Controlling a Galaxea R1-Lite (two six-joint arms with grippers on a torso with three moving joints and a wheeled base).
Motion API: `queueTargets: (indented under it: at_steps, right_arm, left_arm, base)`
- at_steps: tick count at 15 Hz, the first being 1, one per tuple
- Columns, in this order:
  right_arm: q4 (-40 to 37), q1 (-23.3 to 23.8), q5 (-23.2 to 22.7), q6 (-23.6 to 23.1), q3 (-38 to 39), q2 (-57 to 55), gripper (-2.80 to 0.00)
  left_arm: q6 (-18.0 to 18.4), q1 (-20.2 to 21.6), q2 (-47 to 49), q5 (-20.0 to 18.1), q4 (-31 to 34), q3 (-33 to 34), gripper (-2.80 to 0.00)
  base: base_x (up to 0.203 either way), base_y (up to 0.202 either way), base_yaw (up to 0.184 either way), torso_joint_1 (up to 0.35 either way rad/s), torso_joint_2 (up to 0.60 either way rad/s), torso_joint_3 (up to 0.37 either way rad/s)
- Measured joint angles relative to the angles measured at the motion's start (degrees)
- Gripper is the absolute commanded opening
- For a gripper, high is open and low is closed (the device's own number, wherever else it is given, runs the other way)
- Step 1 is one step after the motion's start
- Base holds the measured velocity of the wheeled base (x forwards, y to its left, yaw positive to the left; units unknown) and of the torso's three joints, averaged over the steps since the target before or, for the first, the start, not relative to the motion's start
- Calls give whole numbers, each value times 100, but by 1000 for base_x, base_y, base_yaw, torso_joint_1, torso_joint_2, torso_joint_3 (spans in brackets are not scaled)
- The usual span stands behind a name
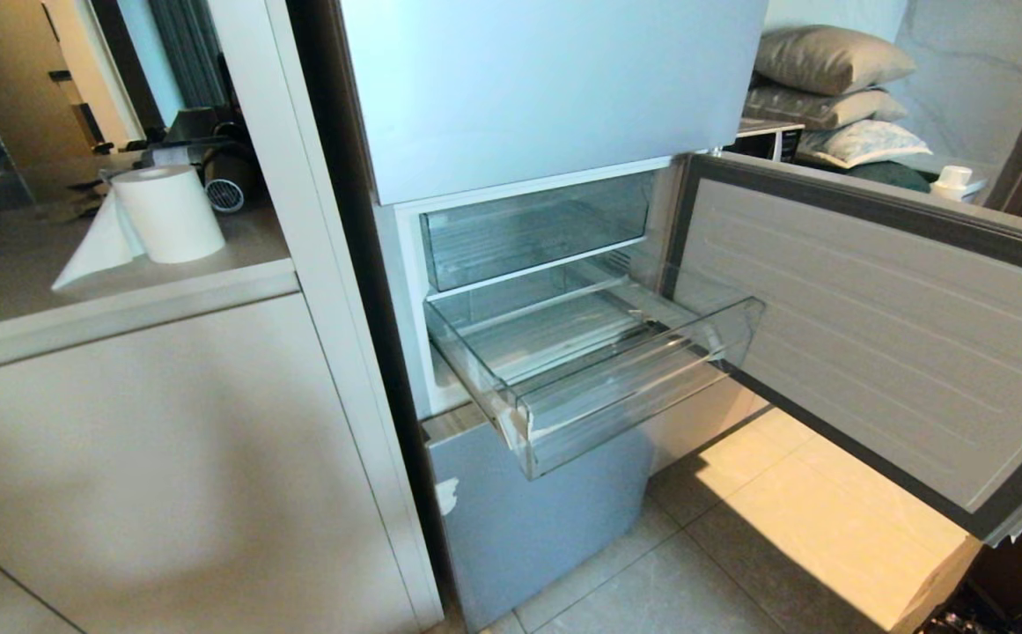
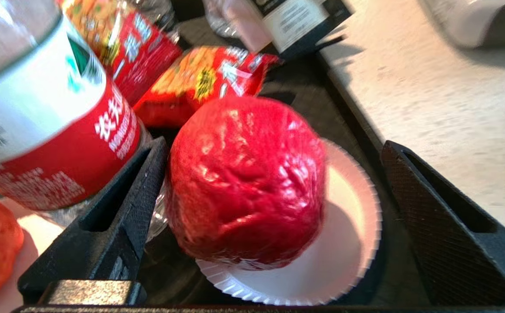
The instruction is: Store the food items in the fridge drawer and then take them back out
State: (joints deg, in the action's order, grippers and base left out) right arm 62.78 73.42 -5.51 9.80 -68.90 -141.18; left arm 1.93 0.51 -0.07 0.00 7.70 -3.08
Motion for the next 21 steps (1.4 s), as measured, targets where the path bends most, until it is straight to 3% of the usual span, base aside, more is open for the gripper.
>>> queueTargets:
  at_steps: [4, 5, 15, 21]
  right_arm:
    - [-16, -16, -66, -2, -200, -233, 0]
    - [-16, -24, -68, -4, -210, -259, -280]
    - [-325, 14, -68, 0, 18, 134, -280]
    - [-928, 336, -93, 86, 620, 1870, -280]
  left_arm:
    - [-2, 0, 0, 0, 0, 2, -280]
    - [-2, 0, 0, 0, 0, 1, -280]
    - [-2, 0, 0, 0, 0, 0, -280]
    - [0, 0, 0, 0, 0, 0, -280]
  base:
    - [0, 0, 0, 0, 0, 0]
    - [0, 0, 0, 0, 0, 0]
    - [0, 0, 0, 0, 0, 0]
    - [0, 0, 0, 0, 0, 0]
